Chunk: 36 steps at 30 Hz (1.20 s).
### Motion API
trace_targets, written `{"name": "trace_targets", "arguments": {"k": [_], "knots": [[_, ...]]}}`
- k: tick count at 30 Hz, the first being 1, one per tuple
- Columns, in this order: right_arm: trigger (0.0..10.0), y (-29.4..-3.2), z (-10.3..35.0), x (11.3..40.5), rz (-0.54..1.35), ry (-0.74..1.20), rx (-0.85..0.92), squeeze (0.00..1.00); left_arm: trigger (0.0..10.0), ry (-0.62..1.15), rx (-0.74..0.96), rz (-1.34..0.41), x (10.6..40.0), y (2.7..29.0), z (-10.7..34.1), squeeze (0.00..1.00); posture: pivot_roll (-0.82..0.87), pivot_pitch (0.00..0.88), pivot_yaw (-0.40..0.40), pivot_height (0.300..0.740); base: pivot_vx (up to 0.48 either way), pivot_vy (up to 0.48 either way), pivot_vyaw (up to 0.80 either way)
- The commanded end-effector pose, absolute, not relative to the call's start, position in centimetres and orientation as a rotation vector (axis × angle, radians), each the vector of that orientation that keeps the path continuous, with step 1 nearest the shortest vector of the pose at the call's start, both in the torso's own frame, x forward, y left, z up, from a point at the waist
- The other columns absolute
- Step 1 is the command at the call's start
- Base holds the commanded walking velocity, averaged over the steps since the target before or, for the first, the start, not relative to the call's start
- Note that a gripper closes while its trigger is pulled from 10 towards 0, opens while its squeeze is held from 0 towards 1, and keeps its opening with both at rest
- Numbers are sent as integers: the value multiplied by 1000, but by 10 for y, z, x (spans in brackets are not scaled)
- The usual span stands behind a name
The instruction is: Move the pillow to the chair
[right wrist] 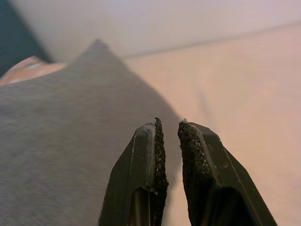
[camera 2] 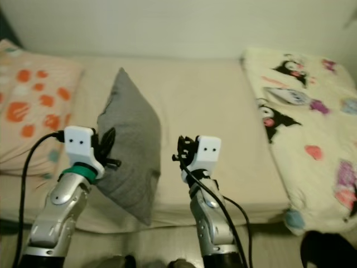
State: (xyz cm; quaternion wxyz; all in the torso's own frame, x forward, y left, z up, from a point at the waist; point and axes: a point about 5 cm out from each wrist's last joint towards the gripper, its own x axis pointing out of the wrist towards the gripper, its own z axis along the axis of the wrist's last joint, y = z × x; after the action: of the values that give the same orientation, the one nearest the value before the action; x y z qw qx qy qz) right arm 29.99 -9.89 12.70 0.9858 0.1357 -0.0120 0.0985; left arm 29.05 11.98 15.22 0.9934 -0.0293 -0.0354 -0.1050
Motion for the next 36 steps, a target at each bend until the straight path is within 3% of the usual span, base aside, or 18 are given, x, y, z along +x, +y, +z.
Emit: {"name": "trace_targets", "arguments": {"k": [1,7,32,36], "knots": [[10000,-94,120,295,173,2,331,0,10000,-127,-54,-242,289,113,165,0,69,52,49,740,0,-480,0],[10000,-94,120,295,168,2,334,0,10000,-116,-49,-236,289,114,163,0,70,52,50,740,0,-480,0],[10000,-96,122,297,161,-7,345,0,10000,-138,5,-180,292,121,162,0,68,52,44,740,0,0,0],[10000,-98,123,297,156,-17,344,0,10000,-142,12,-160,293,123,162,0,64,54,47,740,0,0,-800]]}}
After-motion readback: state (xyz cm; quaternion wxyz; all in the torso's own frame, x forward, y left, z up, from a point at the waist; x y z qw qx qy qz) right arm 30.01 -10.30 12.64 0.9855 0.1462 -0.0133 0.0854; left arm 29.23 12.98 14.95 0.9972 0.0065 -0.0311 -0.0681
